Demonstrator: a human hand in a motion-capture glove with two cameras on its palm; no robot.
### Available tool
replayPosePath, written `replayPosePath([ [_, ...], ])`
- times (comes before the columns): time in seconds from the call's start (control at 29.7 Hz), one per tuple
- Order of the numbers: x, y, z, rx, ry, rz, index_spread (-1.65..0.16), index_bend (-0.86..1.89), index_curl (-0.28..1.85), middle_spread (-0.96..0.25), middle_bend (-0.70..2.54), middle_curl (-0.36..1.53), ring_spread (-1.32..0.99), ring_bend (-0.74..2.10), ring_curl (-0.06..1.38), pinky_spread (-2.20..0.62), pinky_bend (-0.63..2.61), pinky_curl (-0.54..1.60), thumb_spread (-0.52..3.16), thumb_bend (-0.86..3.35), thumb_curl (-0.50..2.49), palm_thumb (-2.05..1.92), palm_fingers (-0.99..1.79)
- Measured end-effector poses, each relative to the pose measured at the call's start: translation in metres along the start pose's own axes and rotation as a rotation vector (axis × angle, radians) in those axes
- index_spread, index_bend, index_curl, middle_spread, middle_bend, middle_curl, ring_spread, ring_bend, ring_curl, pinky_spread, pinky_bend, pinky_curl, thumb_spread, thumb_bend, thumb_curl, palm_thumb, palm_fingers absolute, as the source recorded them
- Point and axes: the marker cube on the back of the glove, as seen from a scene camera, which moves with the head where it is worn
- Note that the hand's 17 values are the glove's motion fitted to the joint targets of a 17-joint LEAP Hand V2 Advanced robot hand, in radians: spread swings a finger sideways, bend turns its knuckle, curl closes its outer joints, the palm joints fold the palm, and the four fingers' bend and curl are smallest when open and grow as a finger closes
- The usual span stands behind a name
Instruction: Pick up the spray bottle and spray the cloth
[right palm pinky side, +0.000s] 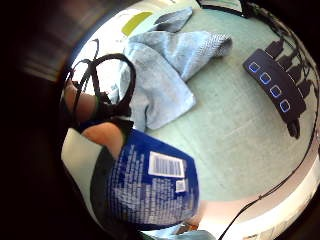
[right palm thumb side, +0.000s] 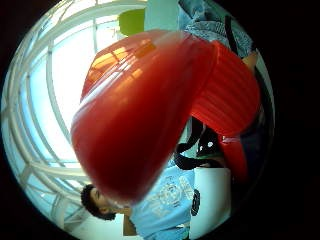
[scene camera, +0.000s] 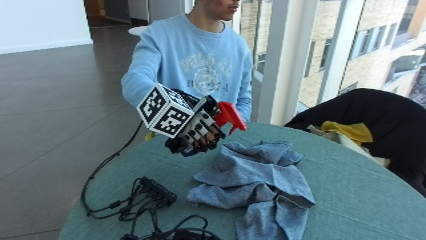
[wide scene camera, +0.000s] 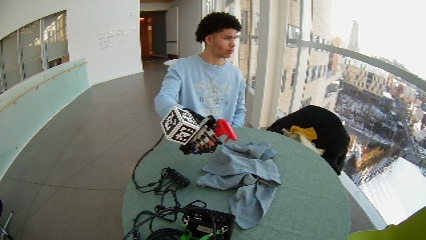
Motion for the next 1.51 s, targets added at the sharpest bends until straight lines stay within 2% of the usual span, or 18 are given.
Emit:
replayPosePath([
  [0.24, -0.039, -0.004, 0.004, 0.093, -0.122, -0.153, -0.17, 0.14, 0.4, -0.08, 0.44, 0.51, -0.04, 0.54, 0.41, 0.13, 0.22, 0.37, 0.94, -0.02, 0.55, 0.85, 1.18],
  [0.44, -0.096, -0.013, 0.024, 0.147, -0.256, -0.371, -0.17, 0.15, 0.39, -0.08, 0.45, 0.52, -0.04, 0.54, 0.41, 0.12, 0.22, 0.37, 0.94, -0.02, 0.55, 0.85, 1.18],
  [0.61, -0.146, -0.021, 0.063, 0.116, -0.378, -0.518, -0.18, 0.15, 0.4, -0.08, 0.45, 0.52, -0.05, 0.53, 0.41, 0.11, 0.21, 0.37, 0.94, -0.02, 0.55, 0.85, 1.17],
  [0.77, -0.198, -0.039, 0.128, 0.024, -0.454, -0.62, -0.19, 0.16, 0.4, -0.08, 0.44, 0.51, -0.06, 0.51, 0.4, 0.09, 0.2, 0.37, 0.94, -0.02, 0.55, 0.86, 1.14],
  [1.18, -0.224, -0.074, 0.271, -0.078, -0.528, -0.661, -0.2, 0.15, 0.4, -0.09, 0.42, 0.51, -0.08, 0.48, 0.4, 0.05, 0.2, 0.37, 0.94, -0.02, 0.55, 0.86, 1.14],
  [1.51, -0.217, -0.085, 0.309, -0.094, -0.49, -0.632, -0.22, 0.15, 0.4, -0.1, 0.42, 0.51, -0.09, 0.47, 0.4, 0.04, 0.19, 0.36, 0.97, -0.02, 0.53, 0.85, 1.15],
])
